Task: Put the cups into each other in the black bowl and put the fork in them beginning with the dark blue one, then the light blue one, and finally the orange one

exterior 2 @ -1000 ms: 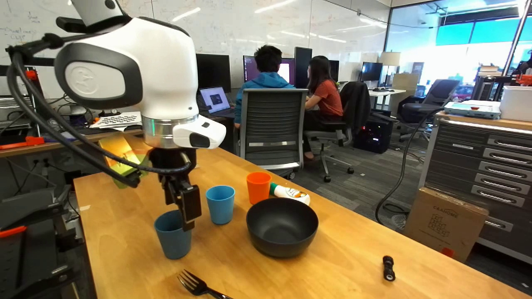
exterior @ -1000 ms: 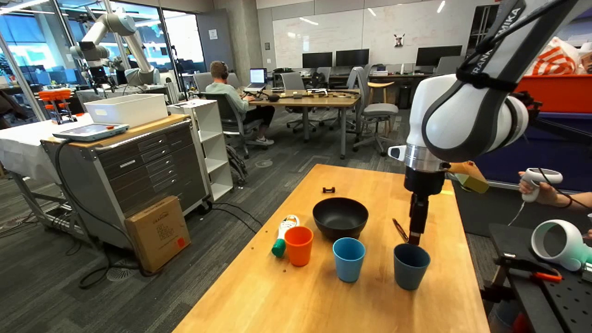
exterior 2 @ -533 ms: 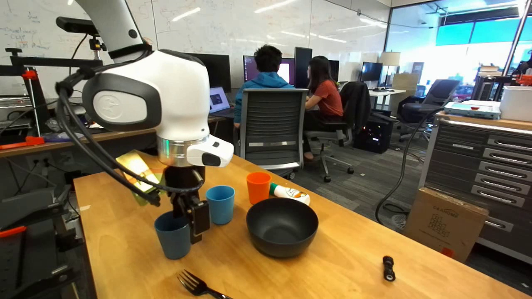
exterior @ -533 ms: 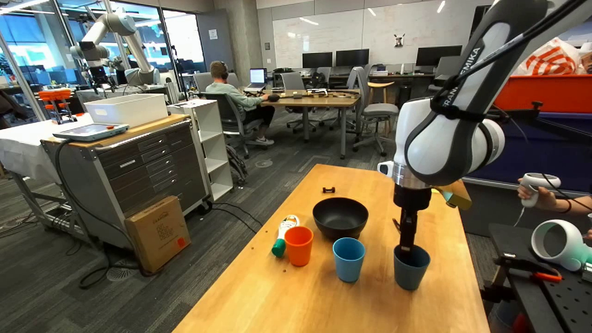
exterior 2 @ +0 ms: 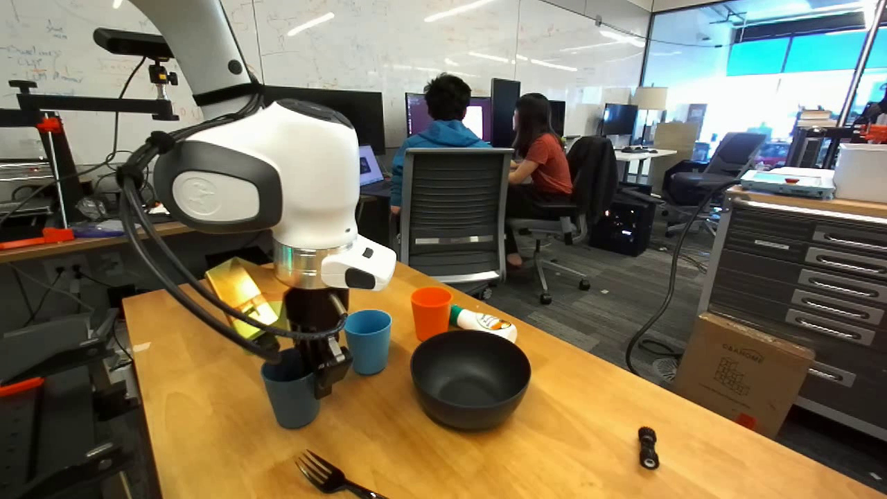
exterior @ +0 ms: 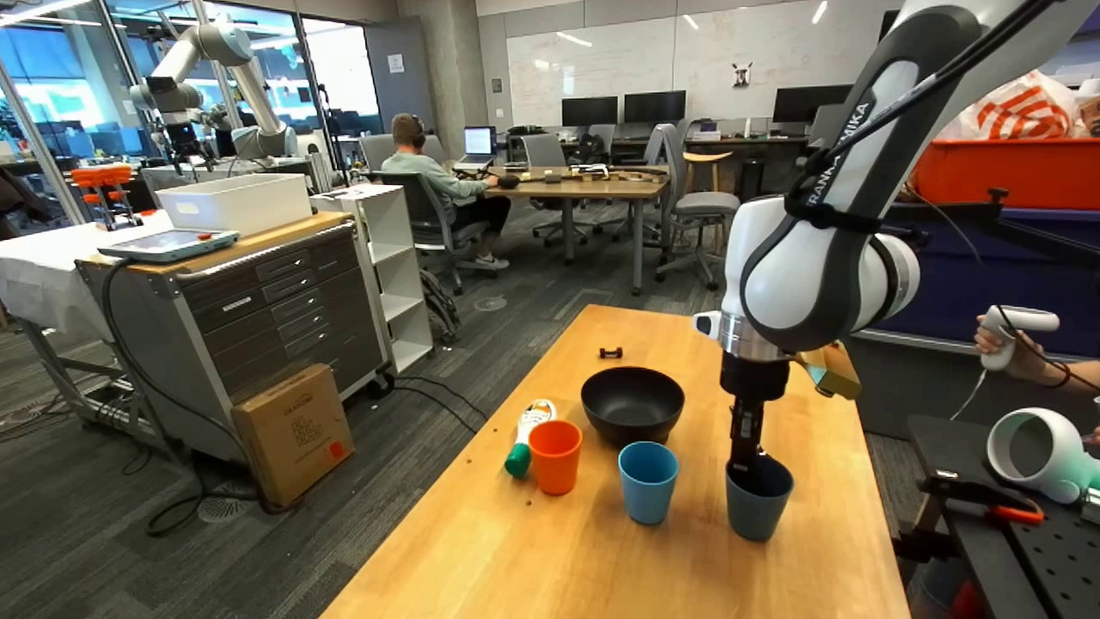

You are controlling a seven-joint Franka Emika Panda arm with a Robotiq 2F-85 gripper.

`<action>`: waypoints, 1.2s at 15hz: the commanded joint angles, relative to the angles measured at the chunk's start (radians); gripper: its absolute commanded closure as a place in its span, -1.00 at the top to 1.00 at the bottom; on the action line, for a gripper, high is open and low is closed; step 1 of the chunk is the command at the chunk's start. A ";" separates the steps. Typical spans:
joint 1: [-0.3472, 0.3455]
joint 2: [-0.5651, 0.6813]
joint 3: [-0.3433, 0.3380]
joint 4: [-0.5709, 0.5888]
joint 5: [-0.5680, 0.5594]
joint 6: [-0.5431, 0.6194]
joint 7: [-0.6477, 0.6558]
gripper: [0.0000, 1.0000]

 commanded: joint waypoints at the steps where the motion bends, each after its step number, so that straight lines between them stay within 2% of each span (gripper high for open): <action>1: -0.079 -0.013 0.077 0.000 -0.003 0.010 -0.004 -0.91; 3: -0.107 -0.025 0.109 -0.009 0.005 0.010 -0.016 -0.99; 5: -0.134 -0.039 0.141 -0.017 0.015 0.008 -0.029 -0.90; 10: -0.163 -0.100 0.190 -0.054 0.022 0.015 -0.060 -0.93; 14: -0.162 -0.211 0.202 -0.079 0.054 -0.033 -0.099 -0.93; 16: -0.143 -0.274 0.177 -0.079 0.082 -0.069 -0.118 -0.93; 17: -0.169 -0.299 0.194 -0.079 0.072 -0.076 -0.107 -0.93; 18: -0.167 -0.321 0.182 -0.071 0.071 -0.085 -0.098 -0.93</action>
